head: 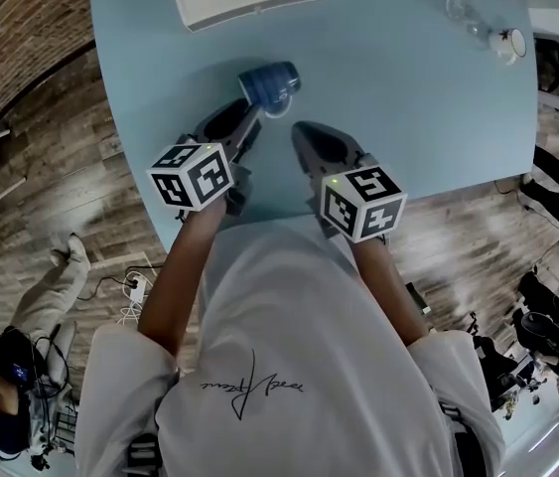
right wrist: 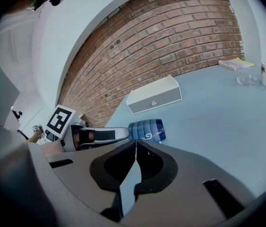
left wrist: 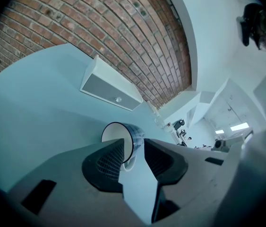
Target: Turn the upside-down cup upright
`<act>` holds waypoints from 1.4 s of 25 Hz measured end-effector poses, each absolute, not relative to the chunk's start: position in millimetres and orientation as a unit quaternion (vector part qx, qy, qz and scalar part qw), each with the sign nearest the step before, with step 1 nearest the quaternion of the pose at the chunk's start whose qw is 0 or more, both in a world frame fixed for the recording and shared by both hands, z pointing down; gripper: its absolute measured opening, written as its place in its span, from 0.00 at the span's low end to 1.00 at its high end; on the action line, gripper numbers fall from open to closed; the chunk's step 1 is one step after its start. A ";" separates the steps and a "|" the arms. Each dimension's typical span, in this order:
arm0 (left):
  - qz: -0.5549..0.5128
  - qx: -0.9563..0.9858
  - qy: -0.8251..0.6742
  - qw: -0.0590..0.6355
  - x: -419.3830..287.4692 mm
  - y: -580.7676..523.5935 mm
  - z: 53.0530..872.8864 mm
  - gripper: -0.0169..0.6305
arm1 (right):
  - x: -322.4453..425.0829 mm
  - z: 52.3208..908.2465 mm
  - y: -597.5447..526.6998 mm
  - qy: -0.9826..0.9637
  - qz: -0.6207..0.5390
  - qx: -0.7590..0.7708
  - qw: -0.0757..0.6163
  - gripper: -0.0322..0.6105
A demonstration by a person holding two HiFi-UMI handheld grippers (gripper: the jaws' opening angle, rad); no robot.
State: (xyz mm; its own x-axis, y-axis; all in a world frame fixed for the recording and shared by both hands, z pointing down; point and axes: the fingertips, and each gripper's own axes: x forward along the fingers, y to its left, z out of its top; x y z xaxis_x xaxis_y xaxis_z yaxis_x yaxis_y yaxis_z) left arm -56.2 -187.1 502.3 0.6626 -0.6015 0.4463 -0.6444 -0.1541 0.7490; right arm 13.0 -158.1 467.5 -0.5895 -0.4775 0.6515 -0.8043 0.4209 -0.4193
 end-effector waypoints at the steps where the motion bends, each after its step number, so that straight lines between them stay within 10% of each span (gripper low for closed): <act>1: 0.023 0.759 -0.410 0.505 -55.3 -187.7 503.3 0.20 | 14.0 468.3 -159.1 -0.812 0.367 0.394 0.223 0.09; 35: -0.002 0.758 -0.396 0.519 -56.5 -201.4 504.0 0.20 | 18.3 478.3 -172.9 -0.810 0.358 0.404 0.229 0.09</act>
